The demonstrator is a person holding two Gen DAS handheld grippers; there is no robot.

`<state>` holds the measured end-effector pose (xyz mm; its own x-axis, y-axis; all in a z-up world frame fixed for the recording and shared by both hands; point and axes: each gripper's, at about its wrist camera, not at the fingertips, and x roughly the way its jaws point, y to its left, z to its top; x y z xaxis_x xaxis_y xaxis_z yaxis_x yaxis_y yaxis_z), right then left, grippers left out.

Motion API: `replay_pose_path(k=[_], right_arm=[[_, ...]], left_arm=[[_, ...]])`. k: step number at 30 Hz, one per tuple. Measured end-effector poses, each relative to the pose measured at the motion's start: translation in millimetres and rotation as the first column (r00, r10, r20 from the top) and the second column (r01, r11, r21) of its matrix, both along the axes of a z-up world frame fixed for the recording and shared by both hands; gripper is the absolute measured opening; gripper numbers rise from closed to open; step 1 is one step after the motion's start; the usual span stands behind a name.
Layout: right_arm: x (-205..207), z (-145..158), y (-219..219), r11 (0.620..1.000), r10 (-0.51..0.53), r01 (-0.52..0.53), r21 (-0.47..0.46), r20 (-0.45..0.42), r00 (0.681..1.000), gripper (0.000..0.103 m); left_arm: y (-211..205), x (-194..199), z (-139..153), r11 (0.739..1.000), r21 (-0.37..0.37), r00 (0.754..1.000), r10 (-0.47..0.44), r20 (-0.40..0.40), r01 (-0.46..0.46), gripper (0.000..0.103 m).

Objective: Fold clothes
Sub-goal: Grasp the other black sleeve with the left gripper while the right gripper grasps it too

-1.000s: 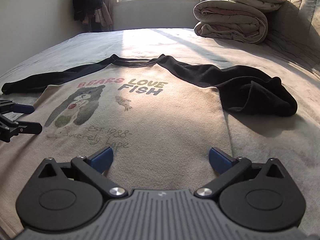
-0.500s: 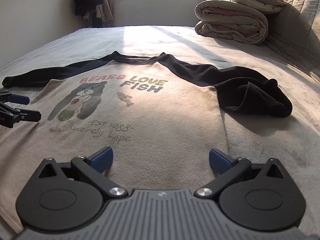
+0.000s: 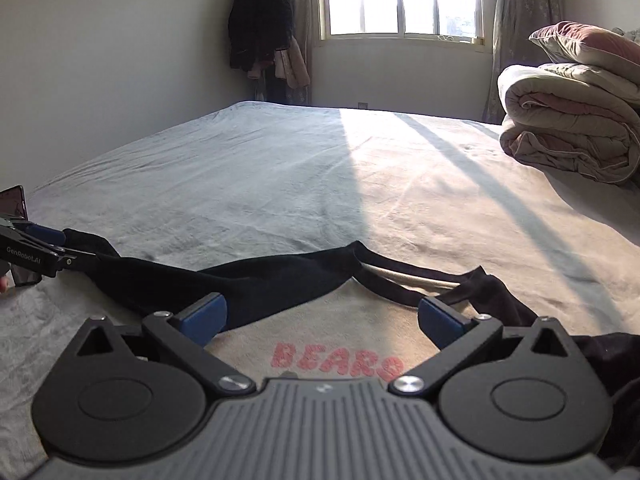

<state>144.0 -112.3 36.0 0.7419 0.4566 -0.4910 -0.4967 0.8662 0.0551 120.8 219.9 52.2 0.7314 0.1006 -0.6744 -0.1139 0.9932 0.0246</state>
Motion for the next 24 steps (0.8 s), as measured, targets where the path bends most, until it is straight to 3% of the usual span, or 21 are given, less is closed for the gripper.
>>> replay_pose_path(k=[2, 4, 6, 9, 11, 14, 17, 19, 22, 24], right_arm=[[21.6, -0.3, 19.7, 0.999, 0.034, -0.034, 0.0, -0.016, 0.999, 0.099], [46.4, -4.1, 40.5, 0.997, 0.071, -0.07, 0.01, -0.073, 0.995, 0.087], [69.8, -11.8, 56.6, 0.994, 0.088, -0.075, 0.083, -0.166, 0.982, 0.074], [91.8, -25.8, 74.8, 0.976, 0.126, -0.07, 0.206, -0.273, 0.954, 0.062], [101.6, -35.3, 86.9, 0.964, 0.144, -0.06, 0.258, -0.321, 0.936, 0.059], [108.7, -48.5, 102.8, 0.969, 0.127, -0.037, 0.246, -0.36, 0.924, 0.057], [113.4, -61.3, 113.8, 0.975, 0.104, -0.019, 0.22, -0.378, 0.92, 0.057], [111.4, -67.6, 115.2, 0.977, 0.092, -0.014, 0.213, -0.363, 0.927, 0.056], [104.6, -71.8, 114.2, 0.98, 0.064, 0.003, 0.199, -0.329, 0.942, 0.05], [105.6, -73.9, 113.7, 0.983, 0.023, 0.037, 0.182, -0.316, 0.949, 0.028]], left_arm=[[20.7, 16.3, 6.1, 0.998, -0.011, 0.998, 0.06, -0.033, -0.06, 0.094], [44.9, 35.1, 7.0, 0.99, -0.05, 0.987, 0.131, -0.094, -0.136, 0.087], [66.8, 52.3, 1.0, 0.97, -0.128, 0.969, 0.183, -0.168, -0.206, 0.072], [93.9, 71.1, -16.5, 0.917, -0.252, 0.93, 0.237, -0.28, -0.31, 0.052], [106.9, 78.0, -31.6, 0.872, -0.311, 0.901, 0.266, -0.343, -0.377, 0.045], [122.8, 87.4, -53.2, 0.805, -0.381, 0.863, 0.294, -0.41, -0.455, 0.035], [132.3, 93.2, -62.1, 0.761, -0.422, 0.85, 0.315, -0.423, -0.492, 0.035], [135.8, 97.1, -64.0, 0.746, -0.433, 0.843, 0.322, -0.431, -0.506, 0.035], [133.0, 101.6, -66.0, 0.749, -0.405, 0.829, 0.342, -0.443, -0.525, 0.031], [128.5, 102.9, -66.7, 0.754, -0.371, 0.816, 0.367, -0.447, -0.542, 0.013]])
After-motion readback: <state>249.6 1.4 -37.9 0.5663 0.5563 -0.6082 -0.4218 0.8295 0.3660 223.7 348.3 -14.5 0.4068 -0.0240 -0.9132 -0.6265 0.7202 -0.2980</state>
